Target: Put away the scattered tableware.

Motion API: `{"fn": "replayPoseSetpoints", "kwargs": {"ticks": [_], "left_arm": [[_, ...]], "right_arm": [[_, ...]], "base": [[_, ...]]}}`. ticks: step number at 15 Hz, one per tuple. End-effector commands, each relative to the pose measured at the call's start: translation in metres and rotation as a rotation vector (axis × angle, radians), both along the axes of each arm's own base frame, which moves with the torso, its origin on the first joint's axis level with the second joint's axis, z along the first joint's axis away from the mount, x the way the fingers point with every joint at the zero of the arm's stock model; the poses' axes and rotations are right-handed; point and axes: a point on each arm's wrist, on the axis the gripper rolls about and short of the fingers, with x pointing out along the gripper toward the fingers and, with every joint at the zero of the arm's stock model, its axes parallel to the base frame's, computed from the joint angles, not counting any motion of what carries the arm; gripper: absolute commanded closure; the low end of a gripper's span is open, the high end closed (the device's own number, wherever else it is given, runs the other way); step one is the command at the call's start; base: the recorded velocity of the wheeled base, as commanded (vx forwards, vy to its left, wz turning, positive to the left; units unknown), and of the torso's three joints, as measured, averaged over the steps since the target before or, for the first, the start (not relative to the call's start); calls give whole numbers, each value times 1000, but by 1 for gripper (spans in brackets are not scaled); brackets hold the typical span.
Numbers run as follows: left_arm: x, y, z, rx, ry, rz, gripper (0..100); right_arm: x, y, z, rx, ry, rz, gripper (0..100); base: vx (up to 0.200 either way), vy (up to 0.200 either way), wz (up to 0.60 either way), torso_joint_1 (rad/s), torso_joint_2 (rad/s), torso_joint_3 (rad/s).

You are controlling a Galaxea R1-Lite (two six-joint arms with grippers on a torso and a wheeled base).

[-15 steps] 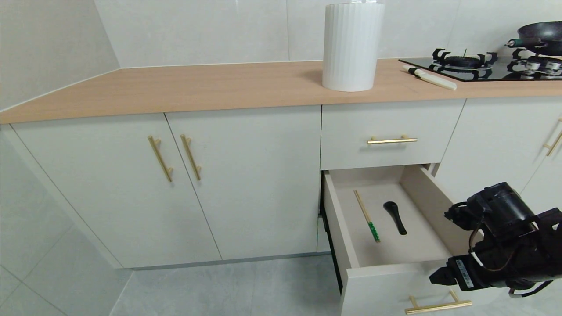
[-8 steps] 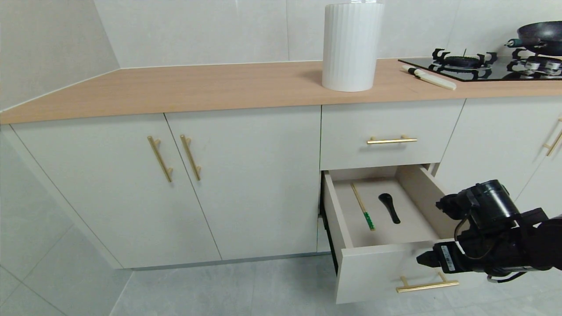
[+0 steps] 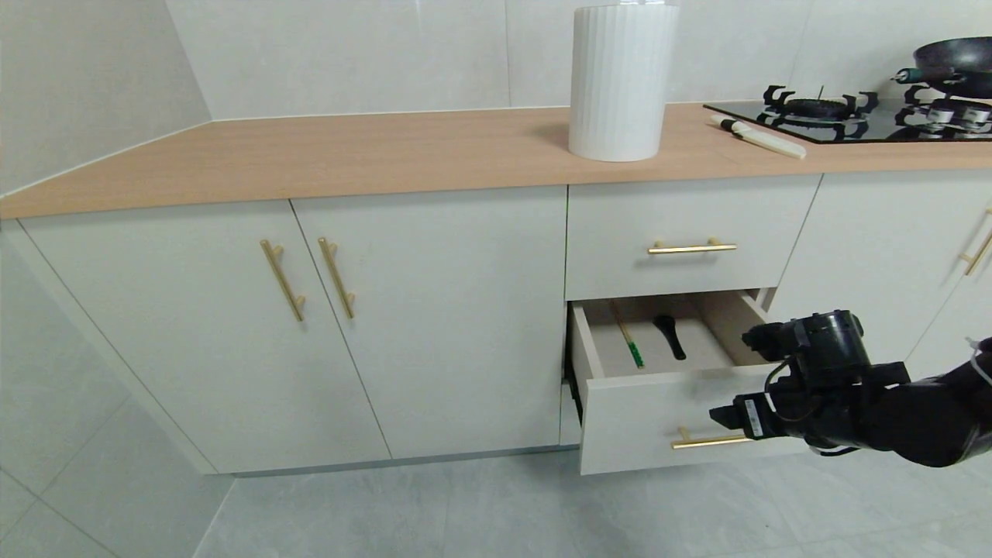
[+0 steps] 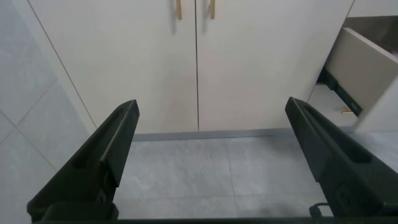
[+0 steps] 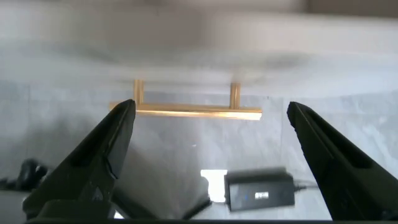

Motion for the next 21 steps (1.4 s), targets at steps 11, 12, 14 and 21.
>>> {"fn": "replayPoseSetpoints", "kwargs": {"ticks": [11,12,14,21], "left_arm": [[0,0,0,0,3,-1,0],[0,0,0,0,3,1,0],[0,0,0,0,1,1,0],[0,0,0,0,1,1,0]], "right_arm": [[99,0,-22,18,-104,-58,0],[105,1,-21,21,-119,-59,0],[114,2,-19,28,-145,-65,0],[138,2,-32,19,-304,-133,0]], "base": [[0,0,0,0,0,0],[0,0,0,0,0,0],[0,0,0,0,0,0],[0,0,0,0,0,0]]}}
